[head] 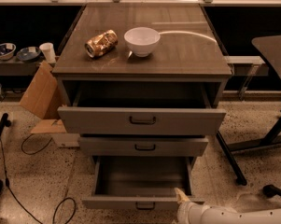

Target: Open bottom drawer

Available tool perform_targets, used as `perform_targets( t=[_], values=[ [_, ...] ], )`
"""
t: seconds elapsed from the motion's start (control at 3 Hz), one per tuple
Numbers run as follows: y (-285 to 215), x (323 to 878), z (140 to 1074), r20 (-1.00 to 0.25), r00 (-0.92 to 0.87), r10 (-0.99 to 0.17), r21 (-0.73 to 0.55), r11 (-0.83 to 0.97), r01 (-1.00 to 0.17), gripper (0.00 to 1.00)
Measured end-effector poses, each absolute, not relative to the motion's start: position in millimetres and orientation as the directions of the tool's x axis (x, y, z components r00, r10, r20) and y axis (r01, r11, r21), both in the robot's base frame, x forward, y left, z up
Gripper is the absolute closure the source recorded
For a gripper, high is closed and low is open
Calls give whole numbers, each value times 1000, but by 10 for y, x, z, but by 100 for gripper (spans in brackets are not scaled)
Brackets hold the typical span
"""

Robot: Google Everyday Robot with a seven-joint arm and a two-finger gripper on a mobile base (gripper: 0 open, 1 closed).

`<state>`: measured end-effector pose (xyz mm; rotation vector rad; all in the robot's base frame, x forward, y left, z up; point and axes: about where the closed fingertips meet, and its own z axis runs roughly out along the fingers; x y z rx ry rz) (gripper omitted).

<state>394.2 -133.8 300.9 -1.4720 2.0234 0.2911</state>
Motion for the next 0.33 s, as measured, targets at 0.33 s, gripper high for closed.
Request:
perform_targets(
  t=[0.33],
  values=[
    [-1338,3942,3009,-591,-194,-783,-172,357,-918,0]
  ],
)
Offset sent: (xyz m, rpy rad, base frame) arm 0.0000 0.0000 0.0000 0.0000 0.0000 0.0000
